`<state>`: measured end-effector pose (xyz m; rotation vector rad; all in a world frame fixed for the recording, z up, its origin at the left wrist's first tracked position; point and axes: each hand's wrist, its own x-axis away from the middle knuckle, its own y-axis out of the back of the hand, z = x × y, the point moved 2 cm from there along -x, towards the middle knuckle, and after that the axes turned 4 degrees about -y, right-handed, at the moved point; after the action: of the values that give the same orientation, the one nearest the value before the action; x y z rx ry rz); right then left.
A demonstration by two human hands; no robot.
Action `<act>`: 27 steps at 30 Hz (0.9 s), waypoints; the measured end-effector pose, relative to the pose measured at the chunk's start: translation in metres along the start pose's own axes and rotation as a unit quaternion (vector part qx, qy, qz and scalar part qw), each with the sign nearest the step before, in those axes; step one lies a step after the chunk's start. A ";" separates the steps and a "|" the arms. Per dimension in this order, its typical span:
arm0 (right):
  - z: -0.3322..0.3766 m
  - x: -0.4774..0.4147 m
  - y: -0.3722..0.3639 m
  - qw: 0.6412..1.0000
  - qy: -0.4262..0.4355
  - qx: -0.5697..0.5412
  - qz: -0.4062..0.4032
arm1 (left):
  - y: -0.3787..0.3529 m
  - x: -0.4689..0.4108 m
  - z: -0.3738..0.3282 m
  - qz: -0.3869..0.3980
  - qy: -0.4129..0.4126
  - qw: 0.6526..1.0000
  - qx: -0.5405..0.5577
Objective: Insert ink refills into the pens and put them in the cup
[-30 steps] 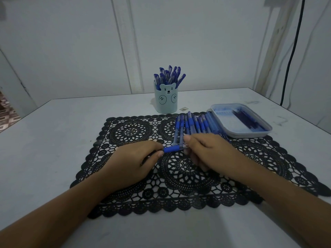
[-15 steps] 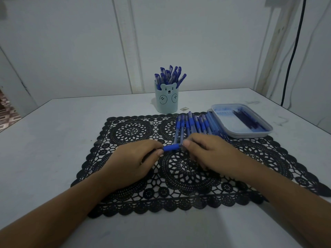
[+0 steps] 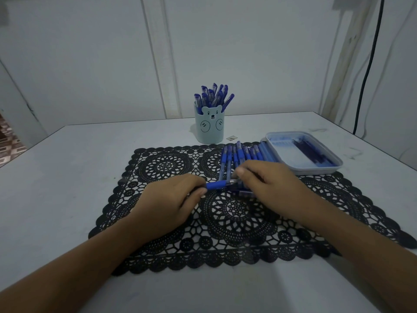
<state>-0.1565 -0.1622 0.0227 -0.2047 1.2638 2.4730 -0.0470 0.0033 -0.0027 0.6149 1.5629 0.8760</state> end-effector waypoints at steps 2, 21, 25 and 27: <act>-0.005 -0.002 0.006 0.998 -0.008 0.064 -0.009 | 0.000 0.000 0.003 0.004 0.041 0.999 0.015; -0.008 -0.001 0.021 1.000 -0.027 0.006 -0.003 | -0.001 0.001 0.006 0.021 0.073 0.996 0.047; -0.010 -0.003 0.018 0.998 -0.036 -0.044 -0.030 | -0.001 0.001 0.006 0.008 0.066 0.997 0.043; -0.010 -0.003 0.016 0.998 -0.036 -0.054 -0.028 | -0.001 0.001 0.005 0.001 0.062 0.997 0.044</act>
<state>-0.1601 -0.1799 0.0297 -0.1751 1.0835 2.4793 -0.0425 0.0050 -0.0043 0.6339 1.7203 0.8639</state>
